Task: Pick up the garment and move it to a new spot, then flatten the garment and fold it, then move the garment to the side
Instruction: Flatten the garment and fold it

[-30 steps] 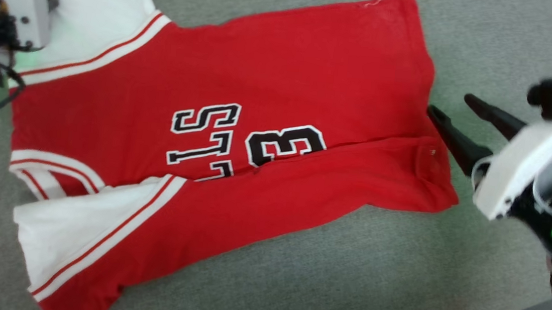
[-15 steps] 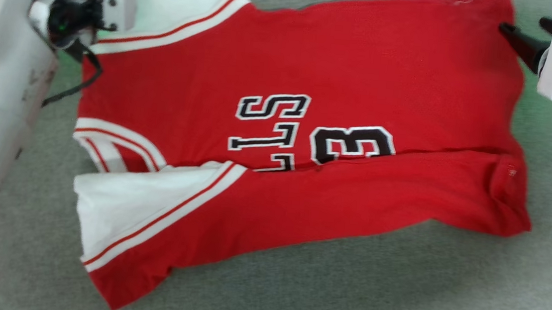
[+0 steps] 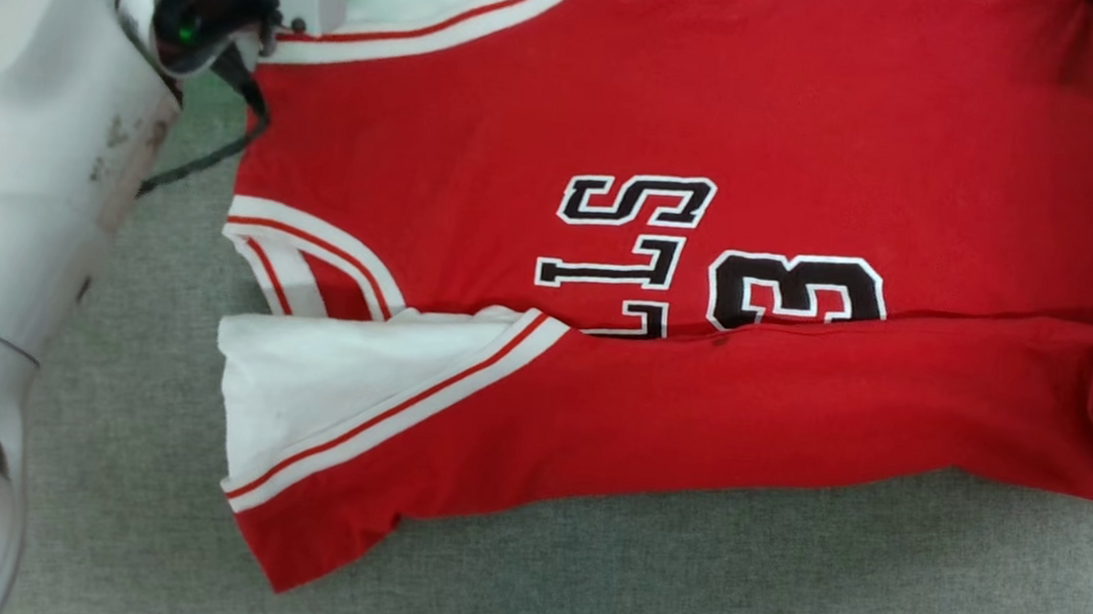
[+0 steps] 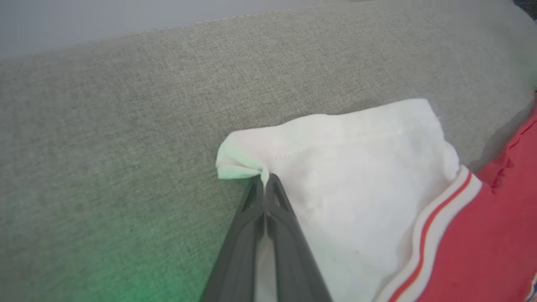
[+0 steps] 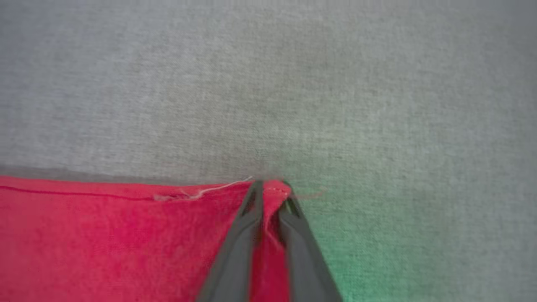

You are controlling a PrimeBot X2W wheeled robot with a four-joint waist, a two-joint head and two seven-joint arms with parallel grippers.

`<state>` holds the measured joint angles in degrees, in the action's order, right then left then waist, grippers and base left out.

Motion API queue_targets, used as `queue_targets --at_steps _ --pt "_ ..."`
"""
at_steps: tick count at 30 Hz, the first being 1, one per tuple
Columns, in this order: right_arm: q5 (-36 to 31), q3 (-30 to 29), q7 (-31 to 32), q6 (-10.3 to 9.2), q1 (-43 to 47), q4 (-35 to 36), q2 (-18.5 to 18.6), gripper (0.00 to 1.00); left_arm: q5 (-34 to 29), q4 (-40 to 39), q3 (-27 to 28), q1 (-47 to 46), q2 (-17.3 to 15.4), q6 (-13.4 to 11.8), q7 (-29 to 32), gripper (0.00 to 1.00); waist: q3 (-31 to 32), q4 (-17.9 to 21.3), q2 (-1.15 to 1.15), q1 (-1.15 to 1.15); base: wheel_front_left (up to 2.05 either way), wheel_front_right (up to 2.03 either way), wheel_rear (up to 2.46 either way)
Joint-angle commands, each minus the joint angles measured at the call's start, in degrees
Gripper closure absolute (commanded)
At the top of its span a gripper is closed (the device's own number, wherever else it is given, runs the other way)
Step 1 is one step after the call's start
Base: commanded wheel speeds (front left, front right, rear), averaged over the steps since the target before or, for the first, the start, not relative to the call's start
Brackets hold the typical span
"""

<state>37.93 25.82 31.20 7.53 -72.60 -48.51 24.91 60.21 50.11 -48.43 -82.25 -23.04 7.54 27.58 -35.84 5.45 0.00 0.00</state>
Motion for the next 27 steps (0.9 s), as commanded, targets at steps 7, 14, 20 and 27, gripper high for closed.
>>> queue_targets --at_steps 7,14,20,27 --pt "2.69 3.15 -6.14 -0.09 3.35 0.45 2.31 1.0 5.37 -3.73 -0.37 5.38 -0.79 -0.12 -7.63 1.0 6.09 -2.12 0.0 0.0 0.0 0.0 0.0" --pt "5.98 7.49 -7.65 -0.09 10.4 7.86 6.99 1.0 9.4 -15.09 -1.97 12.56 -6.47 -0.12 -14.19 1.0 10.75 -3.06 0.0 0.0 0.0 0.0 0.0" --pt "8.4 8.2 -7.9 -0.09 18.39 15.77 11.7 1.0 11.15 -25.68 -2.15 22.19 -11.81 -0.12 -20.32 1.0 13.24 -3.67 0.0 0.0 0.0 0.0 0.0" --pt "9.85 5.13 -7.79 -0.09 28.62 23.98 15.71 1.0 12.21 -40.55 -1.85 36.53 -18.27 -3.82 -27.35 1.0 14.2 -4.47 0.0 0.0 0.0 0.0 0.0"
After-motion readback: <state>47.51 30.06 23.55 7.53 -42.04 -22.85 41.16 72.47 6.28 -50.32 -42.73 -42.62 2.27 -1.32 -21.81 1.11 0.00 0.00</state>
